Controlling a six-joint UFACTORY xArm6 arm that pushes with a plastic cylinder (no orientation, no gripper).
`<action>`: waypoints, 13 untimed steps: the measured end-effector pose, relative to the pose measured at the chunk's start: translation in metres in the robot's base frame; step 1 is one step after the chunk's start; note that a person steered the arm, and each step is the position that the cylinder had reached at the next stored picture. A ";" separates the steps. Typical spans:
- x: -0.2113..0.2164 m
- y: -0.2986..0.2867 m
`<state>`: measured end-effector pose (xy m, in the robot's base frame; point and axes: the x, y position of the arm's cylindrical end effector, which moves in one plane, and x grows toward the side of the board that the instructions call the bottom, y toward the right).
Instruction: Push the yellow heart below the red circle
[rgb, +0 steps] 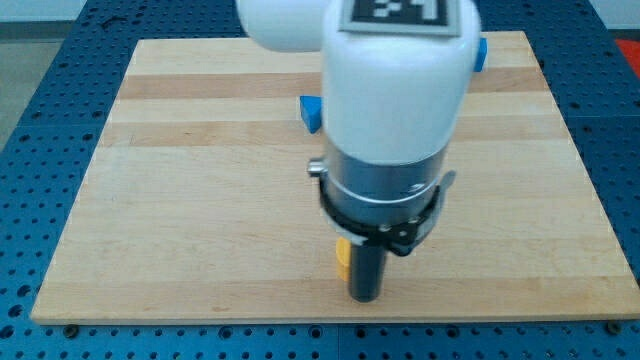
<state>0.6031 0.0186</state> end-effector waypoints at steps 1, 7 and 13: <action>-0.015 -0.015; -0.052 -0.009; -0.064 -0.030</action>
<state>0.5389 -0.0113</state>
